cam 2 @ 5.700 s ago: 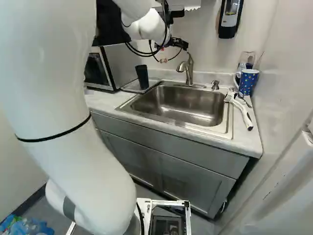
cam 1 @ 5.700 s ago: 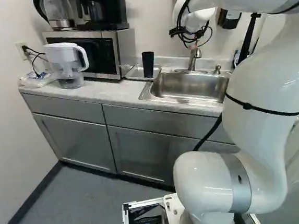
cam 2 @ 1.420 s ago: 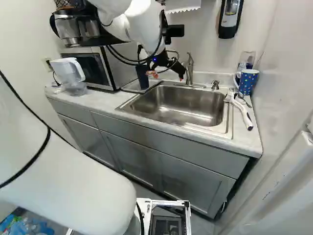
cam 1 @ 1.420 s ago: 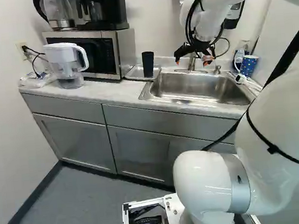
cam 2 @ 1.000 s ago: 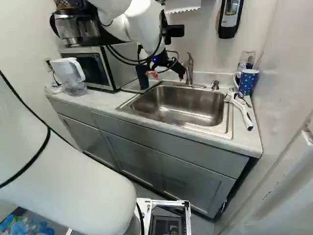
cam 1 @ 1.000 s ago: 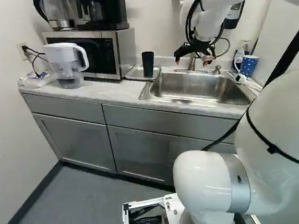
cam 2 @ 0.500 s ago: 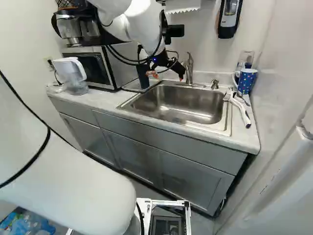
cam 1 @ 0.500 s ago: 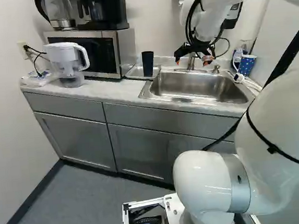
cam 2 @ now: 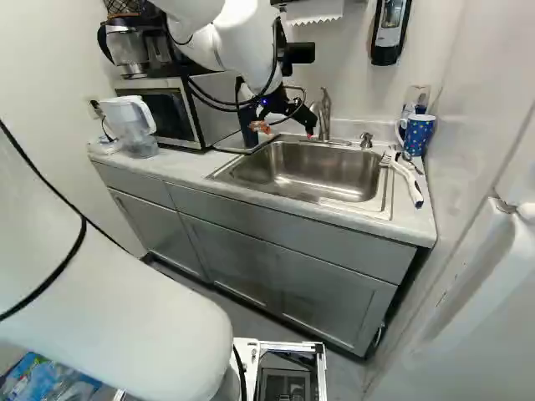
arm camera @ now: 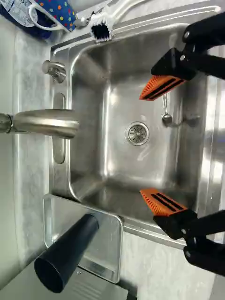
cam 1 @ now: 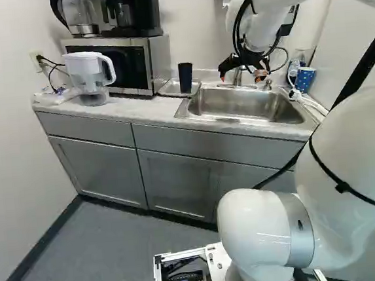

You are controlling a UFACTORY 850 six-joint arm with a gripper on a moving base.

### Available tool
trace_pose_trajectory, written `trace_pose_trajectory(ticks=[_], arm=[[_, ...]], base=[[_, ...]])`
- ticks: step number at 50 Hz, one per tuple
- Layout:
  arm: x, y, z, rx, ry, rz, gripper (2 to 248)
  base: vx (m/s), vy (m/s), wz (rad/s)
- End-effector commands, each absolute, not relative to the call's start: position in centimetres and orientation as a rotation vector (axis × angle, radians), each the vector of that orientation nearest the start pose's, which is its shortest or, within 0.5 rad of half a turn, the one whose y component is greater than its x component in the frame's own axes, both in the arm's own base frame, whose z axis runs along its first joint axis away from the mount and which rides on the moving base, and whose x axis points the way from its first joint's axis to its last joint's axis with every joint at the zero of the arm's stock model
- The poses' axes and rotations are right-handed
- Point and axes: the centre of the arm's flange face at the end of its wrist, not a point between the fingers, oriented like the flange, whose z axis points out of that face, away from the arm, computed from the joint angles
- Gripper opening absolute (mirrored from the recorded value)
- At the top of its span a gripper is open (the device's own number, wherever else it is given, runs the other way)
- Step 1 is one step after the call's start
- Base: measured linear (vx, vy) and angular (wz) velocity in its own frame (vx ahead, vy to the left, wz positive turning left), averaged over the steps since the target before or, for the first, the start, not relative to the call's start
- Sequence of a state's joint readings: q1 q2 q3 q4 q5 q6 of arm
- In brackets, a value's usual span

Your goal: Rinse the cup and place it in the tray

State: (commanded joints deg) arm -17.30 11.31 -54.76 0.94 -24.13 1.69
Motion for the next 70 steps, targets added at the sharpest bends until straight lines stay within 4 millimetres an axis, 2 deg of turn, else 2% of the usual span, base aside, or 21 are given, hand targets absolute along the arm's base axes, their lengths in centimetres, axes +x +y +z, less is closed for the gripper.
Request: trace_pose_trajectory(ticks=[27, 70], arm=[[41.44, -12.84, 64.38, -2.972, 0.516, -1.148, 247], [41.44, -12.84, 64.38, -2.972, 0.516, -1.148, 247]], base=[[-0.128, 0.039, -0.003], [-0.134, -0.001, 0.003]])
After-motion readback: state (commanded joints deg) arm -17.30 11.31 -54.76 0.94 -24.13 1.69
